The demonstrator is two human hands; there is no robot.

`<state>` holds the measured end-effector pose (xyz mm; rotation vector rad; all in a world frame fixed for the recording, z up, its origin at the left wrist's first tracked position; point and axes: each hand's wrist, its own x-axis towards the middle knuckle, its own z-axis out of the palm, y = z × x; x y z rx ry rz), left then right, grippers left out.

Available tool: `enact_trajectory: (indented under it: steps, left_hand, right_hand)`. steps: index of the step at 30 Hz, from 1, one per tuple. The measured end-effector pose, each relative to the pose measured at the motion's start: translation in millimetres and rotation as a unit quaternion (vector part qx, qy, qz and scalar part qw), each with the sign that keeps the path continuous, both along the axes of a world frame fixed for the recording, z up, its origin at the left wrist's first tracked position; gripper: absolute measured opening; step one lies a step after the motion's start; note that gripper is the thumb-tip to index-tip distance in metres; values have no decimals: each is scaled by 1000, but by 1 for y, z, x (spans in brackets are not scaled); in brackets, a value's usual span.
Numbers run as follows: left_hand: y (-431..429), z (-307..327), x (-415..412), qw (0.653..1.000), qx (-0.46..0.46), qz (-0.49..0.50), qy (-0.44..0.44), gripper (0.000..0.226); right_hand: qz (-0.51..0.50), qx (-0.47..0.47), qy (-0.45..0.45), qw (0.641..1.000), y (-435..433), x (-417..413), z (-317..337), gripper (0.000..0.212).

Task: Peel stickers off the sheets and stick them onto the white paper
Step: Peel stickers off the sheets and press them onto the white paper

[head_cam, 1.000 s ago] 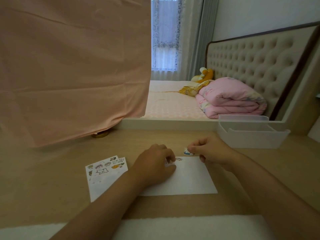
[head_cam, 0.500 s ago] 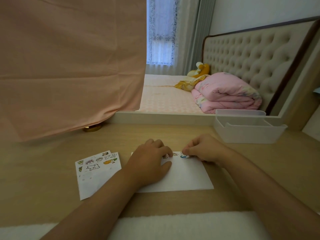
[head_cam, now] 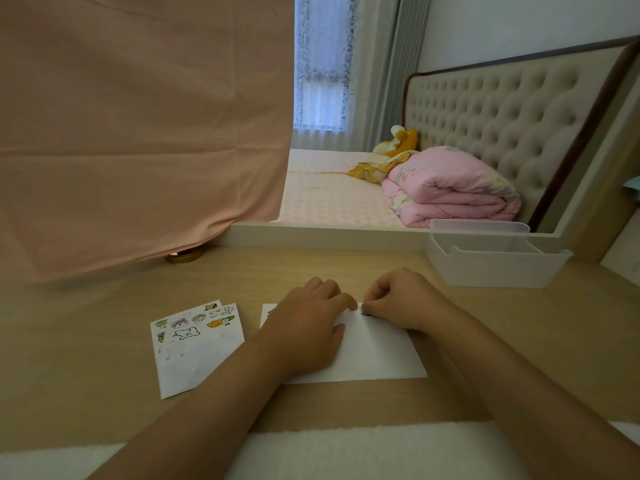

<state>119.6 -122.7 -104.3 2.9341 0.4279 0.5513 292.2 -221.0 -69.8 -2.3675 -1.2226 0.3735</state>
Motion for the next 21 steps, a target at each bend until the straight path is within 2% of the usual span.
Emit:
enact_trajectory:
  steps: [3, 8, 13, 17, 21]
  left_hand:
    - [-4, 1, 2, 1000, -4, -23, 15, 44]
    - [-5, 4, 2, 999, 1, -28, 30, 52]
    - [-6, 3, 6, 998, 10, -20, 54, 56]
    - [-8, 4, 9, 999, 5, -8, 45, 55]
    - [-12, 1, 11, 999, 12, 1, 32, 62]
  right_hand:
    - [-11, 1, -26, 1000, -2, -1, 1, 13]
    - [-55, 10, -53, 997, -11, 0, 0, 41]
    - [-48, 29, -44, 997, -23, 4, 3, 27]
    - [11, 52, -124, 991, -33, -5, 3, 15]
    - [127, -13, -187, 974, -43, -14, -3, 30]
